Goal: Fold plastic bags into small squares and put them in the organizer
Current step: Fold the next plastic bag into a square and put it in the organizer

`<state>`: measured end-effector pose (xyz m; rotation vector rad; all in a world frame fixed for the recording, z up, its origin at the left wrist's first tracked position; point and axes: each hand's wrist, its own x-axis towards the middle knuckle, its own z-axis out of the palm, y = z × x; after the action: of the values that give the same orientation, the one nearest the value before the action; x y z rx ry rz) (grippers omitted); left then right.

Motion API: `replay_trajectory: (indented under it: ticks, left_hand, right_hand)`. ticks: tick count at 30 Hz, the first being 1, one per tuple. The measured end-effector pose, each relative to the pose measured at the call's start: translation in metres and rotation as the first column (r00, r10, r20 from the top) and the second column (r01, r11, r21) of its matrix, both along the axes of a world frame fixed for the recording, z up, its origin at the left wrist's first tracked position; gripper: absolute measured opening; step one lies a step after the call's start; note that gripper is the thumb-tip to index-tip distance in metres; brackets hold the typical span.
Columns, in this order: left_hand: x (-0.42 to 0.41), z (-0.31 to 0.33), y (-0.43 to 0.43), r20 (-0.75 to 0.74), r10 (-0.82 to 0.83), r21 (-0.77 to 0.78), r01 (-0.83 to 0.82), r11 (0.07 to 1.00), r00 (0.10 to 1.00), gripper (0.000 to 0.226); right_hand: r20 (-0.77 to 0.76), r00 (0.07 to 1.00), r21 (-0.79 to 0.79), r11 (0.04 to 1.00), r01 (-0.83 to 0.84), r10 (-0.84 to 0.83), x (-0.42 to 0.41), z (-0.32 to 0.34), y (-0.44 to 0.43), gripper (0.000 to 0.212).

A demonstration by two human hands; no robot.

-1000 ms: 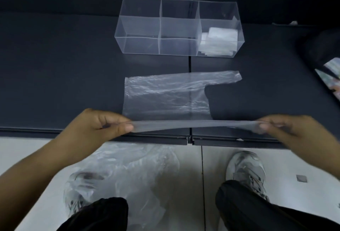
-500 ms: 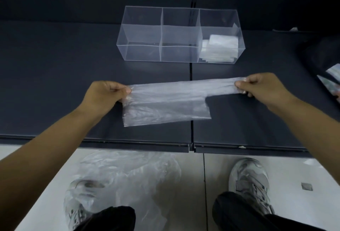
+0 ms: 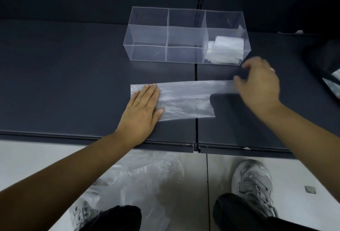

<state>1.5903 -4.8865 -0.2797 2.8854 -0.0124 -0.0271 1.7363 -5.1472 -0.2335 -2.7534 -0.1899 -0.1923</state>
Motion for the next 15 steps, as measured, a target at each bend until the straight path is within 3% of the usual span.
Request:
replay_trajectory:
  ticks: [2,4,6,9,12,15]
  left_hand:
    - [-0.004,-0.008,0.0,-0.05,-0.001,0.079,0.005,0.997,0.999,0.073]
    - [-0.005,-0.011,-0.004,-0.048,0.001,0.109,0.005,0.994,0.999,0.079]
    - [-0.007,-0.011,-0.009,-0.045,0.003,0.112,0.002,0.994,0.999,0.081]
    - [-0.009,-0.01,-0.011,-0.052,0.003,0.128,0.003,0.992,0.999,0.081]
    - [-0.01,-0.007,-0.006,-0.063,0.006,0.149,0.004,0.989,0.998,0.092]
    - [-0.012,-0.005,0.006,-0.087,0.039,0.17,-0.024,0.985,0.995,0.103]
  right_hand:
    - [0.139,0.963,0.0,0.972,-0.234,0.231,-0.023,0.007,0.04,0.03]
    - [0.036,0.862,0.059,0.86,-0.507,0.505,-0.049,0.002,0.084,0.039]
    - [-0.128,0.747,0.081,0.757,-0.648,0.653,-0.07,-0.013,0.115,0.048]
    - [-0.243,0.746,-0.056,0.759,-0.649,0.62,-0.073,-0.041,0.118,0.058]
    - [-0.236,0.805,-0.236,0.772,-0.591,0.544,-0.053,-0.058,0.086,0.065]
    - [-0.233,0.855,-0.294,0.805,-0.515,0.463,-0.035,-0.06,0.043,0.067]
